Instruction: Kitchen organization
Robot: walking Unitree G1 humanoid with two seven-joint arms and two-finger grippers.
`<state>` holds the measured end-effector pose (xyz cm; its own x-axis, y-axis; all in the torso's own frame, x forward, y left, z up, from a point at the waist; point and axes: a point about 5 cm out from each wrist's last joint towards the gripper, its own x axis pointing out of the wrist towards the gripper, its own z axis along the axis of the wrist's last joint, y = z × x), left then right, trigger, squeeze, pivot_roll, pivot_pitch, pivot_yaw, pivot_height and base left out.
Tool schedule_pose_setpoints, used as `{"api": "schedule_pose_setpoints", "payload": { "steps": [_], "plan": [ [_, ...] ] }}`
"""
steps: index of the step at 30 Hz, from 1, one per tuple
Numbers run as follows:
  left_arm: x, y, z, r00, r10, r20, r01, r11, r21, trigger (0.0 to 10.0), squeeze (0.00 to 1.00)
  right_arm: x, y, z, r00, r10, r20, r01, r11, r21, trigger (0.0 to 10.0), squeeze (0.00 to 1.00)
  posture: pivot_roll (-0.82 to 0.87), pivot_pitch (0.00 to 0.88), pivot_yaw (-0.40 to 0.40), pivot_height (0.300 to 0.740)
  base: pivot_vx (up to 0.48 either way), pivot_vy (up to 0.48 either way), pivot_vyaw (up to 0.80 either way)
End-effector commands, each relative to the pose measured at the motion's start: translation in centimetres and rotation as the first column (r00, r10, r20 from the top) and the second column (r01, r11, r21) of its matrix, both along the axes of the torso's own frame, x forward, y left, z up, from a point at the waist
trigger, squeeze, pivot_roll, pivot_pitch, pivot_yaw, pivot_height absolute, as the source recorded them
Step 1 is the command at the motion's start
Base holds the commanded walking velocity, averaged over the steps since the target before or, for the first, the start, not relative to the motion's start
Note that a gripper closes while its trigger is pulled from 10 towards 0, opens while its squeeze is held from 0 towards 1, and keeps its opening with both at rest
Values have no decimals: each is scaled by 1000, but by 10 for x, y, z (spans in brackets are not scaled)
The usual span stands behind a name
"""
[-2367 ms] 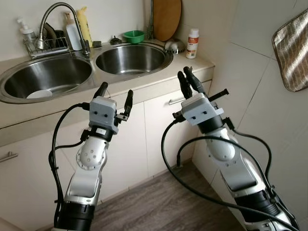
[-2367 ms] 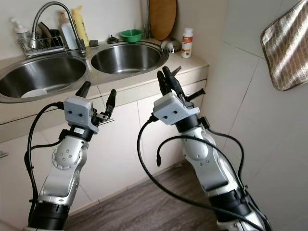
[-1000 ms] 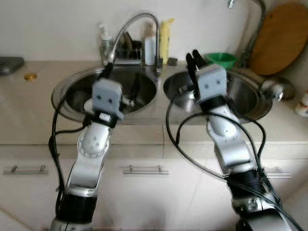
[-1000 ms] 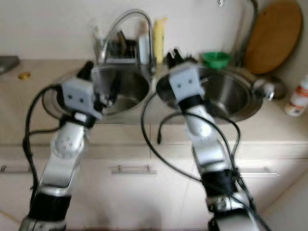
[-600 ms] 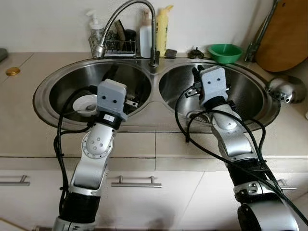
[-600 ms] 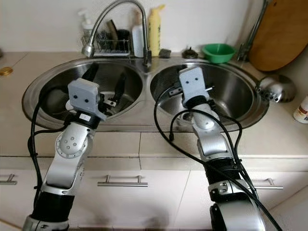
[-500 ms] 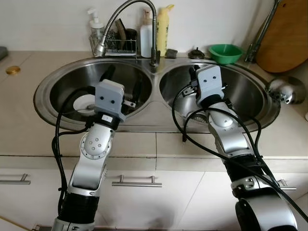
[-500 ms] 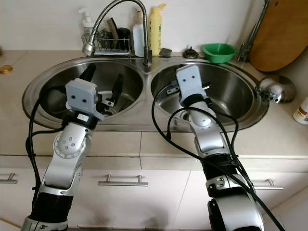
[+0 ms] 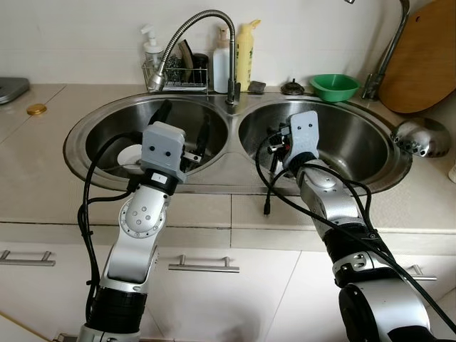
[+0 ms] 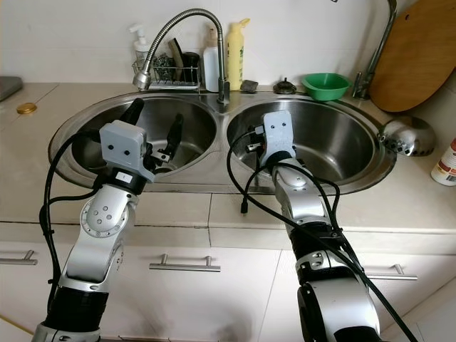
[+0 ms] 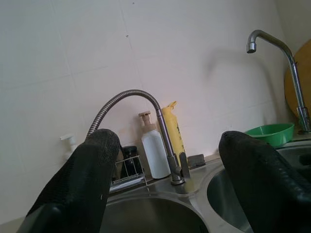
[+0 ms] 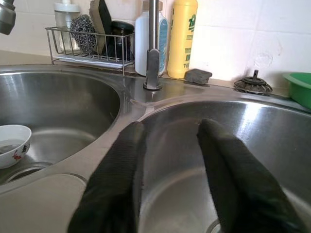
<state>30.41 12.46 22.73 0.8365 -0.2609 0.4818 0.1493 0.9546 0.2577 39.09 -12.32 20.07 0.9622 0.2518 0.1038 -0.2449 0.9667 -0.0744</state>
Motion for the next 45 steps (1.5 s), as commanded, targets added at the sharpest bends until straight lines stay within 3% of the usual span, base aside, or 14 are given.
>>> {"api": "schedule_pose_setpoints", "payload": {
  "steps": [1,16,22,23,24,34,45],
  "plan": [
    [0,-2,-4,1000,-3,-14,3,1000,18,10000,0,-1,-4,3,1000,-6,15,6,1000,30,10000,1000,96,0,10,740,0,0,0],
    [0,-2,-10,999,-3,-33,3,1000,17,10000,0,-17,-6,45,976,-7,218,-45,971,235,10000,1000,93,0,8,740,0,0,0],
    [-1,-2,-10,999,-7,-34,8,1000,10,10000,0,-23,-8,51,976,-33,214,-31,957,289,10000,1000,92,0,9,740,0,0,0],
    [-1,-2,-10,999,-8,-34,8,1000,9,10000,0,-24,-8,51,976,-33,213,-31,955,293,10000,769,91,0,11,740,0,0,0],
    [-2,-1,-10,999,-10,-35,10,1000,5,10000,0,-29,-7,49,976,-33,215,-33,954,297,10000,0,90,0,11,740,0,0,0],
    [-8,1,-8,999,-28,-19,27,1000,-13,10000,0,-54,-12,44,973,-25,229,-48,950,308,10000,0,86,0,15,740,0,0,0],
    [-9,-1,-4,999,-50,-4,50,999,-1,10000,0,-67,-4,54,970,4,243,-97,923,373,10000,0,81,0,25,740,0,463,0]
  ]
}}
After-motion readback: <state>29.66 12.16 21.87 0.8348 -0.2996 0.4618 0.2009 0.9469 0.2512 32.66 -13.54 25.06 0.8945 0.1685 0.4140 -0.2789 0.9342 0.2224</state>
